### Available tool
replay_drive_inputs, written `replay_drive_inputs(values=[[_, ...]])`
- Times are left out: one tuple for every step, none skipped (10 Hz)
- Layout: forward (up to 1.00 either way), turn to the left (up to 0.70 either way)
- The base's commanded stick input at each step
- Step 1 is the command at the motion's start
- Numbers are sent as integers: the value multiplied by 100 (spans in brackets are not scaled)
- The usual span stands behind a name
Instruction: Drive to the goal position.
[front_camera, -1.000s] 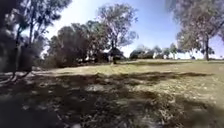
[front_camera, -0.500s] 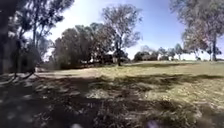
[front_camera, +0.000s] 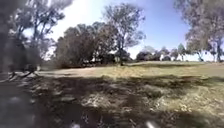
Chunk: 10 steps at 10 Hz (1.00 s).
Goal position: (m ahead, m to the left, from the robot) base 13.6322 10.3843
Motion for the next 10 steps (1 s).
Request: replay_drive_inputs(values=[[100, 0], [100, 0], [100, 0], [100, 0], [100, 0], [100, 0], [100, 0], [100, 0], [100, 0], [100, 0]])
